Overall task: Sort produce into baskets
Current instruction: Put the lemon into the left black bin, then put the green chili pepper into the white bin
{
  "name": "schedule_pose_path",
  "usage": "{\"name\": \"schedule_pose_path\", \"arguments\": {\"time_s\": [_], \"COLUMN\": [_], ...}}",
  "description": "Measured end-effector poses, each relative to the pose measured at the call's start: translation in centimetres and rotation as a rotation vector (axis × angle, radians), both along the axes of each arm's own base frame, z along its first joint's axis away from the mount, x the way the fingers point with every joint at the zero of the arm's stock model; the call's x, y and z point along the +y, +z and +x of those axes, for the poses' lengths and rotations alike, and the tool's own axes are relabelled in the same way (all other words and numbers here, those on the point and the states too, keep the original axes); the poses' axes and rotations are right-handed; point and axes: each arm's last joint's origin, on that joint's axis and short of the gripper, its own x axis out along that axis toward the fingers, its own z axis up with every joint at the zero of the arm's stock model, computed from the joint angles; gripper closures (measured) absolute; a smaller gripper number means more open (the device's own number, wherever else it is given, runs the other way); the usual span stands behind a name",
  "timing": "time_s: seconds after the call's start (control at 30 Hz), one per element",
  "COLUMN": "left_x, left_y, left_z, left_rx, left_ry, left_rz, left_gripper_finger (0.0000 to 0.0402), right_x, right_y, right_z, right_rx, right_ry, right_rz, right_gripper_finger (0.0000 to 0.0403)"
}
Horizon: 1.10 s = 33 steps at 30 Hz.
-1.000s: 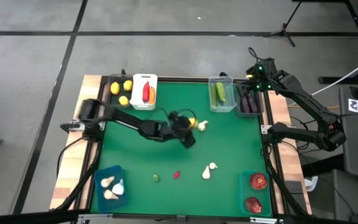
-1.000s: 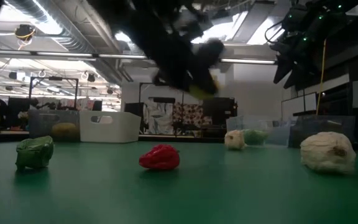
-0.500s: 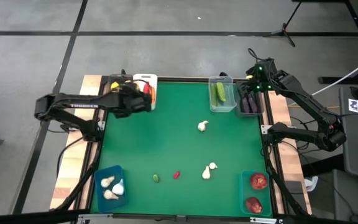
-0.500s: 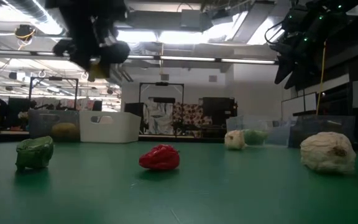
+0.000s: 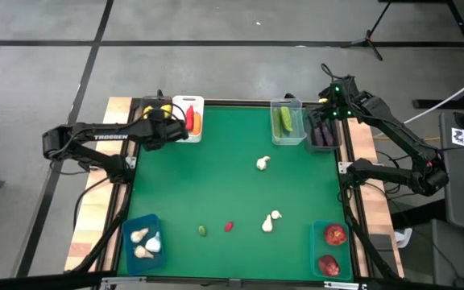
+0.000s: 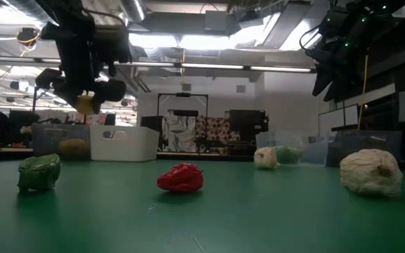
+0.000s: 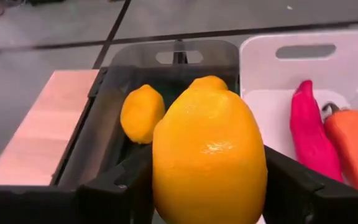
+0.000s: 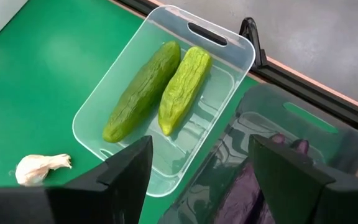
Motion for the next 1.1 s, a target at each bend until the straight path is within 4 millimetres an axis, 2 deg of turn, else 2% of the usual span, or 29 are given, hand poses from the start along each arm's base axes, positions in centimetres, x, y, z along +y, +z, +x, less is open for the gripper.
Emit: {"name": "schedule_pose_path", "arguments": {"time_s": [0.17, 0.37, 0.5, 0.6, 0.73, 0.87, 1.1], "left_x": [0.1, 0.8, -0.5, -2.8, -7.0, -12.2, -20.7], "left_y": [0.0, 0.0, 0.2, 0.9, 1.7, 1.8, 0.2], "left_z": [-0.2, -0.3, 1.7, 3.6, 5.5, 6.2, 5.3], "left_rx": [0.107, 0.096, 0.066, 0.0, -0.117, -0.231, -0.305], "left_ry": [-0.058, -0.054, -0.318, -0.578, -0.855, -0.991, -1.123], "left_rz": [-0.029, -0.06, -0.132, -0.145, -0.144, -0.145, -0.051], "left_gripper_finger": [0.0139, 0.0097, 0.0093, 0.0093, 0.0094, 0.0103, 0.0107], "right_x": [0.0, 0.0, 0.1, 0.1, 0.1, 0.2, 0.2], "right_y": [0.0, 0.0, -0.1, -0.1, -0.1, -0.1, -0.1], "right_z": [0.0, 0.0, -0.1, -0.1, -0.1, -0.1, -0.1], "right_rx": [0.001, 0.002, 0.013, 0.02, 0.023, 0.025, 0.025], "right_ry": [0.001, 0.002, 0.011, 0.021, 0.022, 0.022, 0.022], "right_rz": [0.001, 0.002, 0.005, 0.001, 0.004, 0.007, 0.007], "right_gripper_finger": [0.0139, 0.0139, 0.0139, 0.0139, 0.0139, 0.0139, 0.0139]}}
